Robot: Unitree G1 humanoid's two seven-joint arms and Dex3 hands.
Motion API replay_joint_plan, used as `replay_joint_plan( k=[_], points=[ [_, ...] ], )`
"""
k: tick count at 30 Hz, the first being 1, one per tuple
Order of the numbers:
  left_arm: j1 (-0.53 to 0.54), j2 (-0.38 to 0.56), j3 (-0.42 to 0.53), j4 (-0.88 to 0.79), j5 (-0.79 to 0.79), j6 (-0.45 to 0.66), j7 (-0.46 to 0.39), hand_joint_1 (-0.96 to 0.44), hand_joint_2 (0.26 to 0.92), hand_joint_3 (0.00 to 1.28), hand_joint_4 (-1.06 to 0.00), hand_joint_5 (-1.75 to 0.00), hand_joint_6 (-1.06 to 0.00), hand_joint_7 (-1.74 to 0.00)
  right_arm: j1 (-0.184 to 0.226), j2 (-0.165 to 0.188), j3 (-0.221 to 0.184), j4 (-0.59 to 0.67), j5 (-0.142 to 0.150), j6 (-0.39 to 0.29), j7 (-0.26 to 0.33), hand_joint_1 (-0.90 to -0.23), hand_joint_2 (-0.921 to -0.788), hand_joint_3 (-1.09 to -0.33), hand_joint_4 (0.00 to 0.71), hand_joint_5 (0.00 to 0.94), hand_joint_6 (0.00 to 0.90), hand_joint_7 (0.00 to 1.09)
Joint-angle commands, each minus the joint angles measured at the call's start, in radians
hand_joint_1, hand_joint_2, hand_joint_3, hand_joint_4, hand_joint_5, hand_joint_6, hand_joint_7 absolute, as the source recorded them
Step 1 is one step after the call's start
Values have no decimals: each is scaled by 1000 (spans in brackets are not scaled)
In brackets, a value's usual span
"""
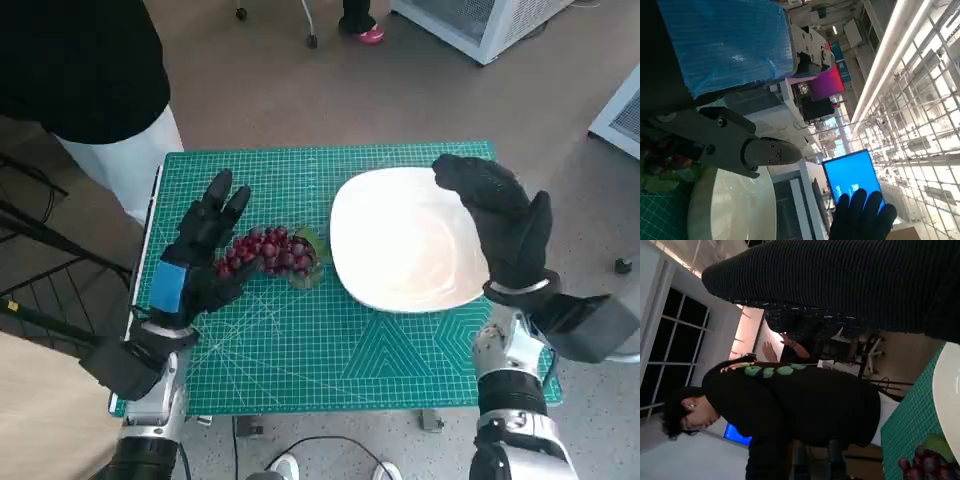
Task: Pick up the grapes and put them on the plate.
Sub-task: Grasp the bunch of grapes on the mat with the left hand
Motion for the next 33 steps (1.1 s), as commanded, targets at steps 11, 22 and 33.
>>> replay_joint_plan(
  k=[11, 22, 33],
  points=[
    [5, -4, 1, 0, 3, -12, 3, -264, 921, 205, -332, -1, -298, -33, 3, -3, -16, 29, 8, 4, 28, -586, -921, -576, 343, 0, 429, 0],
    [0, 0, 0, 11, 5, -11, -1, -267, 921, 201, -330, 0, -300, -32, -3, -5, -21, 37, 4, 6, 30, -587, -921, -573, 344, 1, 430, 0],
    [-1, 5, 0, 6, 9, -7, 1, -275, 921, 198, -328, 0, -301, -31, -7, -6, -22, 42, 1, 7, 22, -575, -921, -571, 346, 1, 431, 1]
  ],
)
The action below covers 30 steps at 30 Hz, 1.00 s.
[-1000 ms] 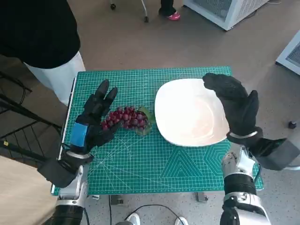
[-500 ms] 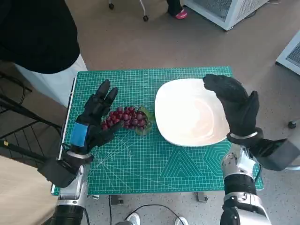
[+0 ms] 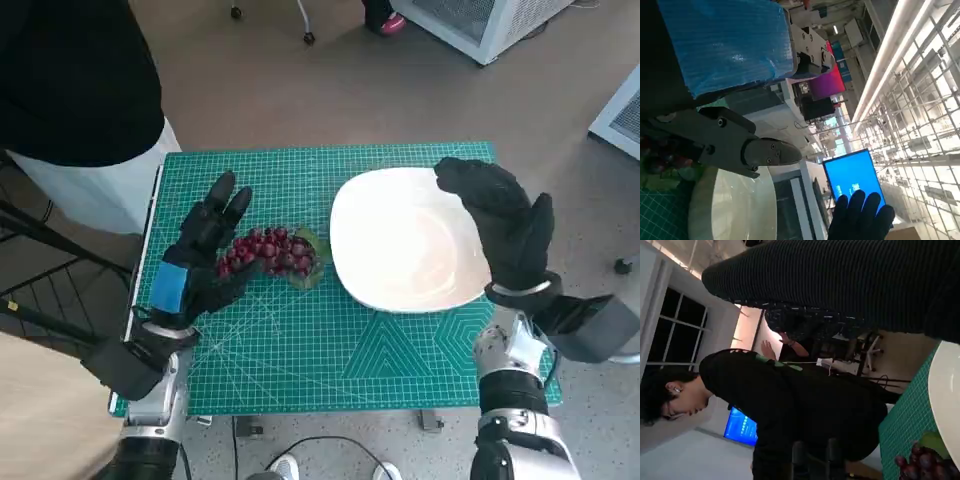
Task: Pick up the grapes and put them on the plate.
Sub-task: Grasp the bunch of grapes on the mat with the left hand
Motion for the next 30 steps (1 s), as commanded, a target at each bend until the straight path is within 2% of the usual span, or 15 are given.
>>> replay_joint_plan(
  k=[1, 30],
  points=[
    [-2, 6, 0, 2, 7, -7, 1, -275, 921, 198, -328, 0, -301, -31, 2, 0, -2, 12, -2, 7, -1, -575, -921, -571, 346, 1, 431, 1],
    [-21, 27, -3, -11, 42, 15, 20, -258, 921, 183, -331, -2, -303, -27, 0, -6, 1, 11, -13, 7, -10, -595, -921, -568, 349, 1, 434, 2]
  ],
)
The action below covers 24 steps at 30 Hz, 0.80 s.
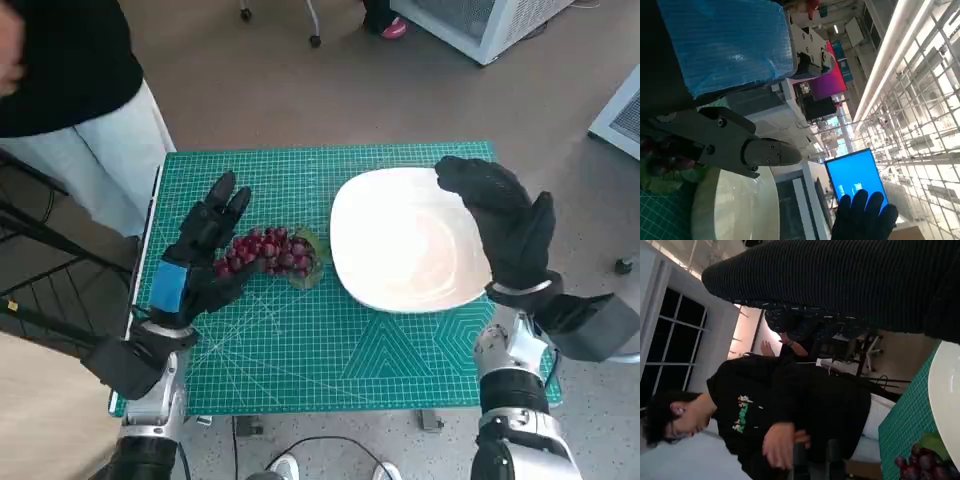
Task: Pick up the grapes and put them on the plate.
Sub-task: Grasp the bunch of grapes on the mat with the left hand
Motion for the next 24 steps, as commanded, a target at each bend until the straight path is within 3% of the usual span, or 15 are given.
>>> replay_joint_plan(
  k=[1, 5, 11, 18, 24],
  points=[
    [-16, 16, -6, -19, 43, 19, 23, -258, 921, 175, -327, -2, -301, -26, 4, -4, 1, 8, -7, 6, -7, -594, -921, -568, 349, 2, 434, 2],
    [-17, 49, -26, -62, 158, 79, 73, -268, 920, 120, -281, 0, -258, -10, 5, -5, 2, 5, -9, 3, -10, -590, -921, -567, 350, 2, 434, 2],
    [-16, 152, -83, -231, 507, 312, 150, -381, 888, 35, -164, 0, -215, -5, 3, -7, 4, 5, -13, 2, -16, -585, -921, -569, 352, 2, 434, 2],
    [-79, 156, -189, -333, 754, 658, 76, -442, 801, 3, -47, 0, -204, -1, 3, -7, 8, 7, -17, 1, -18, -582, -921, -572, 351, 1, 433, 1],
    [-155, 121, -275, -300, 868, 835, 46, -400, 749, 0, -9, -1, -200, -1, 4, -7, 8, 10, -18, 1, -17, -583, -921, -574, 350, 0, 432, 0]
  ],
)
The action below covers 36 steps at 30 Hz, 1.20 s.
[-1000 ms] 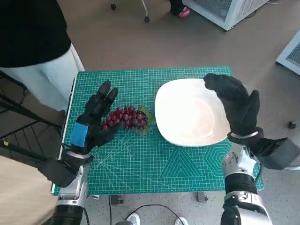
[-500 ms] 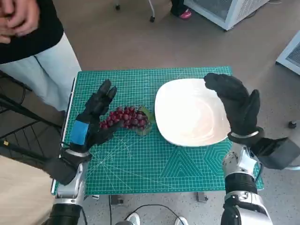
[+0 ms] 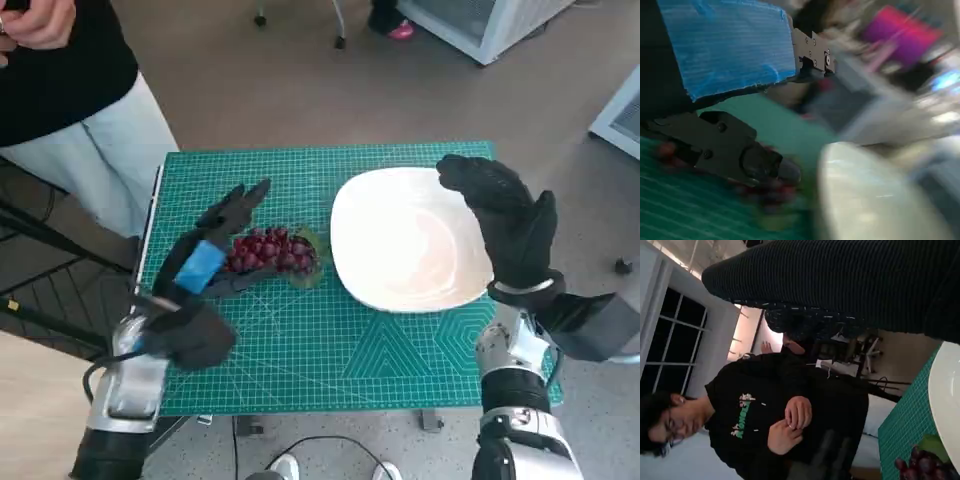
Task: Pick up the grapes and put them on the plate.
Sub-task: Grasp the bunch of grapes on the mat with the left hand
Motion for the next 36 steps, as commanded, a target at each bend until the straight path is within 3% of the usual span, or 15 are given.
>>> replay_joint_plan(
  k=[1, 8, 16, 22, 27, 36],
  points=[
    [-96, -24, -106, -6, 138, 203, -43, -396, 745, 0, -8, -1, -201, -2, 5, -3, 4, 13, -15, 3, -12, -583, -921, -575, 350, 0, 432, 0],
    [-190, -37, -201, 84, 217, 345, -79, -400, 746, 3, -3, 0, -197, 0, 3, -8, 2, 15, -9, 12, -5, -582, -921, -575, 351, 0, 432, 0],
    [-298, -63, -269, 252, 226, 415, -73, -413, 754, 5, 1, 1, -183, 0, 2, -12, 0, 14, -5, 20, -1, -581, -921, -576, 348, 0, 429, 0],
    [-342, -69, -296, 327, 214, 427, -64, -418, 759, 5, 1, 1, -173, 0, 2, -13, 0, 14, -4, 21, 0, -581, -921, -577, 348, 0, 430, 0],
    [-431, -98, -320, 517, 194, 405, -36, -428, 762, 6, 1, 1, -165, 0, -2, -17, -3, 18, 0, 26, 4, -580, -921, -576, 349, 1, 430, 1],
    [-499, -125, -341, 721, 160, 363, 37, -439, 764, 5, 1, 1, -163, -1, 0, -19, -8, 20, 2, 25, 8, -577, -921, -575, 353, 2, 432, 1]
  ],
)
